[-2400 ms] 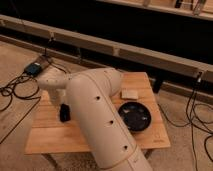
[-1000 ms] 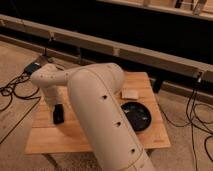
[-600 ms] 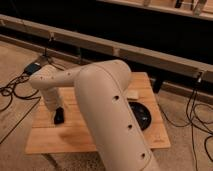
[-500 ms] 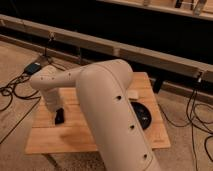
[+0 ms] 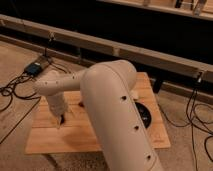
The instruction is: Push the eraser across the table
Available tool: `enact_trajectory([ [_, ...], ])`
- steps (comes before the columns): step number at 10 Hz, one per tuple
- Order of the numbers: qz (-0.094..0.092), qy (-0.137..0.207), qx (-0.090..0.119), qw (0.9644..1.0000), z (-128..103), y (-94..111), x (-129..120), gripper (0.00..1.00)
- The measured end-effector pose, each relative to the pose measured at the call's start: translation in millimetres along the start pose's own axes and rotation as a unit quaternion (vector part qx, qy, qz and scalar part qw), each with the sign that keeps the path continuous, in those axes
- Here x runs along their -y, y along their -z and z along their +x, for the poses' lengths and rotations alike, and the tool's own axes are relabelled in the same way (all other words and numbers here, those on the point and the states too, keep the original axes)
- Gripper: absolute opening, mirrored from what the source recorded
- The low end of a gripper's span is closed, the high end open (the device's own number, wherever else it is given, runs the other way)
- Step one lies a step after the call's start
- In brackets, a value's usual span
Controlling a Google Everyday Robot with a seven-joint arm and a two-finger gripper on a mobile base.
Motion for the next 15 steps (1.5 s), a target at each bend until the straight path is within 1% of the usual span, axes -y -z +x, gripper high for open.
enact_trajectory([
  [3,0.006,0.013,-0.017,0.9998,1.8,-17.0,-1.6,0.65],
  [4,0.01,0.02,-0.02,0.9995,-2.4,-23.0,-3.6,0.65],
  [6,0.017,0.027,-0.02,0.9993,-13.9,-29.4,-3.1,0.65],
  [8,0.022,0.031,-0.012,0.9992,-30.2,-32.0,0.4,0.65],
  [11,0.031,0.037,0.006,0.9988,-57.0,-28.4,8.5,0.65],
  [13,0.038,0.044,0.014,0.9982,-69.8,-26.9,12.7,0.65],
  [15,0.041,0.05,0.018,0.9978,-76.8,-28.4,14.6,0.65],
])
